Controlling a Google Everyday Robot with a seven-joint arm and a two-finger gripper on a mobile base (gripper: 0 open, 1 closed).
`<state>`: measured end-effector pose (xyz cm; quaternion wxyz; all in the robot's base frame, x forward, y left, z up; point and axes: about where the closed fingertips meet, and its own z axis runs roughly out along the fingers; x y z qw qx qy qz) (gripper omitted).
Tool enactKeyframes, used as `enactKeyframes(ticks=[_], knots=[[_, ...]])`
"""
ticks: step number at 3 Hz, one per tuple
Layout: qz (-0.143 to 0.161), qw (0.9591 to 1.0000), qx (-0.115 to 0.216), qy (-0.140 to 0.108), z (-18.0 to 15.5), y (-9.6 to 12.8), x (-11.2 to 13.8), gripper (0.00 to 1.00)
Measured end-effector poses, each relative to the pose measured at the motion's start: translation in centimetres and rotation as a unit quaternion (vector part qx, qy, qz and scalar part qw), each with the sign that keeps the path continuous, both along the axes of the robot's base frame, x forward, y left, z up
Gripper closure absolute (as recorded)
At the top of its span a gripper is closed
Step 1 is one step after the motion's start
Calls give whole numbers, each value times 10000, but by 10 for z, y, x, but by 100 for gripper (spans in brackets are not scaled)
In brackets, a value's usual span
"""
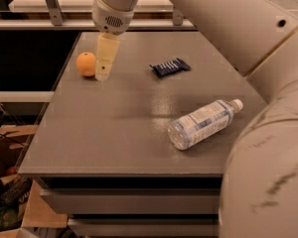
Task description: Pick orange
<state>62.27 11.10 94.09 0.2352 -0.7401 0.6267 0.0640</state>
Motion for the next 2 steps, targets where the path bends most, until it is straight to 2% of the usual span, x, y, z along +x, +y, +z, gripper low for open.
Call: enactKeyframes(ticks=[2], knots=[[226, 9991, 79, 337, -30, 44, 24, 0]])
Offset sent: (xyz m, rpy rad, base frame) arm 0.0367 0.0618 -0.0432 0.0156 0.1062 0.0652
